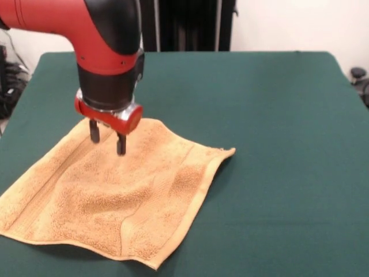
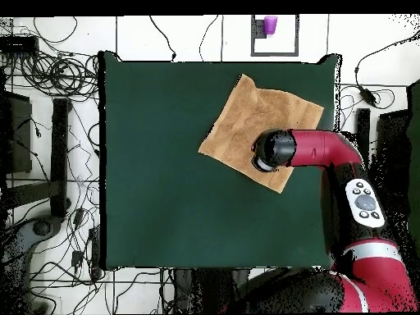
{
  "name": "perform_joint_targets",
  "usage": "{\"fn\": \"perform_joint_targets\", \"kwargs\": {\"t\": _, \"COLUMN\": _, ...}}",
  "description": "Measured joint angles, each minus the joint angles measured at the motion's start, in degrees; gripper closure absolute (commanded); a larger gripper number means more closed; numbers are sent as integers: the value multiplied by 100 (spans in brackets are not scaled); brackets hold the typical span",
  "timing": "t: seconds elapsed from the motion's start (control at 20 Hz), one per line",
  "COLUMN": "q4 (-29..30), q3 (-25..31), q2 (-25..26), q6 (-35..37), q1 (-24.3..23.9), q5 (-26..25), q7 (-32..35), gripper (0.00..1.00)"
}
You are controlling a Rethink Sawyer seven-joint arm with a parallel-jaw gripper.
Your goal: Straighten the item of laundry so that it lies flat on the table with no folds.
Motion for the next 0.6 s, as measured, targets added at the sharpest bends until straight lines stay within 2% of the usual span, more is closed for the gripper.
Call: {"fn": "perform_joint_targets", "kwargs": {"t": 0.6, "q4": 516, "q3": 0, "q2": -288, "q6": 368, "q1": -157, "q5": -206, "q7": 0, "gripper": 0}}
